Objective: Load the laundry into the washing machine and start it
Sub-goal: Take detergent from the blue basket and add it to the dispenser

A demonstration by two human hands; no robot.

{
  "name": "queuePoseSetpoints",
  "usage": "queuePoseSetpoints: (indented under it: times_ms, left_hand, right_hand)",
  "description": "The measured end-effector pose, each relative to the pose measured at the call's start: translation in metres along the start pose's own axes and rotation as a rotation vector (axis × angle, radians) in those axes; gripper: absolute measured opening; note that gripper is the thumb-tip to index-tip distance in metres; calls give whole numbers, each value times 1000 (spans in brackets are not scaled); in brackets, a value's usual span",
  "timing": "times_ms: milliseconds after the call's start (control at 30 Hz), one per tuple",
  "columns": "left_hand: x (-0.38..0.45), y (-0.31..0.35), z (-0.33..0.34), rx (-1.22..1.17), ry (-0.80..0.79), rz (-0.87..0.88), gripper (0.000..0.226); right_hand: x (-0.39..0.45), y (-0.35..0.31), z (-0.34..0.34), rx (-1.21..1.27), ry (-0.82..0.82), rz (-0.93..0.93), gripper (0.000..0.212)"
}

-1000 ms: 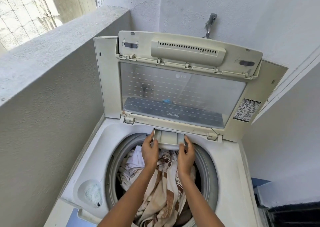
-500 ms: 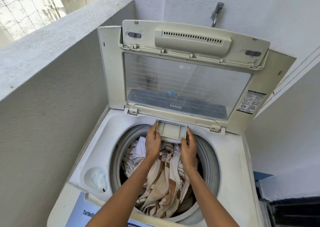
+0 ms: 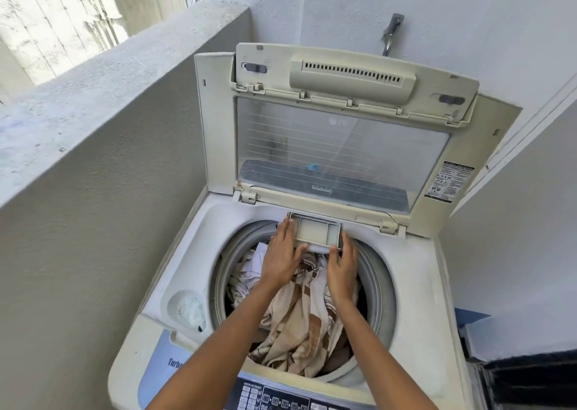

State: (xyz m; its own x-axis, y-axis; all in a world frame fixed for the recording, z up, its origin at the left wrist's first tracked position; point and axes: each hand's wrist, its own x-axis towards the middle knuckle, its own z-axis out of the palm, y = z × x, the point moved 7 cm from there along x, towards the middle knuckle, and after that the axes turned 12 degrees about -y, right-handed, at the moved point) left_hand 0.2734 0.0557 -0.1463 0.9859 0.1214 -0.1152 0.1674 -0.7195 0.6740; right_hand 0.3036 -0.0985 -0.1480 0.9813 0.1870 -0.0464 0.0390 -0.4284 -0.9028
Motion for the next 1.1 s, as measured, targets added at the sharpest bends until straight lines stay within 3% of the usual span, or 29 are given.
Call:
queuePoseSetpoints:
  times_ms: [167,467,700,833,1000,1100]
  left_hand:
    - [-35,12,-42,11,96,-37,52]
    - [-124,71,-173,-99,337,78,43]
    - [-272,95,-246,-290,693,-51,35]
    - [-379,98,-261,-357,906,-93,27]
    - [-509,103,-287,-246,1095,-129,21]
    - [-576,108,-306,0,1220,-197,11]
  right_hand:
    - [-35,-51,-10,-101,22,-130,43]
    - [-101,-219,11,-191,-225,-567,35]
    - [-203,-314,35,37,-397,-792,28]
    - [-288,-345,48,212,-555,-864,38]
    - [-390,-392,74,355,-773,-921,29]
    - [-442,-427,83,367,-821,-1019,27]
